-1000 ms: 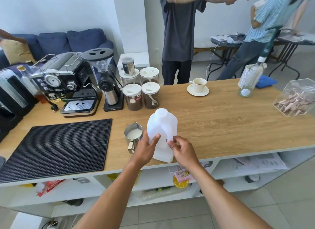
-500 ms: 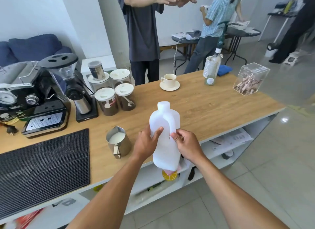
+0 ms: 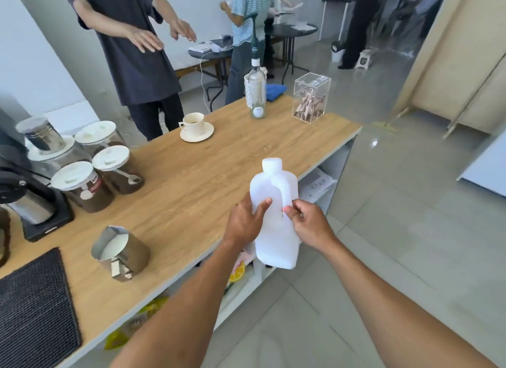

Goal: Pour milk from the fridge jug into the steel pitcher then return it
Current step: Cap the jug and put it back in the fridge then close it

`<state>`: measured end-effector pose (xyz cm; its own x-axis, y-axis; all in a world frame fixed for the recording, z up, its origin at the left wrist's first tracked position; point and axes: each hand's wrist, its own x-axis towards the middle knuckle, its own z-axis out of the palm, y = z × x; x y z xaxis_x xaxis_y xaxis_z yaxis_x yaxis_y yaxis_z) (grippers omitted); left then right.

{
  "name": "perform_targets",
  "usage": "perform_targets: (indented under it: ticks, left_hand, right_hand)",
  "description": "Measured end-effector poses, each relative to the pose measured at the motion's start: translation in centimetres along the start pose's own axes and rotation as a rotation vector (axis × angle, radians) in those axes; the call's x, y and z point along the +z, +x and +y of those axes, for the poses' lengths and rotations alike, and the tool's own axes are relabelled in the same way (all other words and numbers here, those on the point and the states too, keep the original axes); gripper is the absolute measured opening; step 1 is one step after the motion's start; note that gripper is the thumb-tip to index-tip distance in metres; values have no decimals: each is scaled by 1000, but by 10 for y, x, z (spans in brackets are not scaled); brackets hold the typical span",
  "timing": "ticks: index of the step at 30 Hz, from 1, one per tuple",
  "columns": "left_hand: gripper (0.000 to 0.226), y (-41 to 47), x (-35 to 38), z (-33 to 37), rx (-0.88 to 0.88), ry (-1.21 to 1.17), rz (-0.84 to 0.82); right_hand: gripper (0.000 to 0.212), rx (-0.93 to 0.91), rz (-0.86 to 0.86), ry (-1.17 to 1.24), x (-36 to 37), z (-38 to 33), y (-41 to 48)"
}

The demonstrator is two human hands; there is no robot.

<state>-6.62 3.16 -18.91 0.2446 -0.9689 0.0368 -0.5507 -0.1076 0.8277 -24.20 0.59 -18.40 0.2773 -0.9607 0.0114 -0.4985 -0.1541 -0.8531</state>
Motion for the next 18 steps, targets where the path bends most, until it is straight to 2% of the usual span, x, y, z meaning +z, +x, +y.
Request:
perform_targets:
  ticks: [5,9,14,18]
  left_hand:
    - [69,4,78,30,104,48,-154]
    - [55,1,143,62,133,14,-285]
    - [61,-18,229,111,151,-98,-450]
    - [44,-37,291,153,146,-149,-586]
  right_hand:
    - [35,132,88,-21,-62,54,-28]
    - [37,248,164,1,-113,92,-58]
    - [39,320,291,15,-184,136,-103]
    - [37,381,385,15,-237,165,-143]
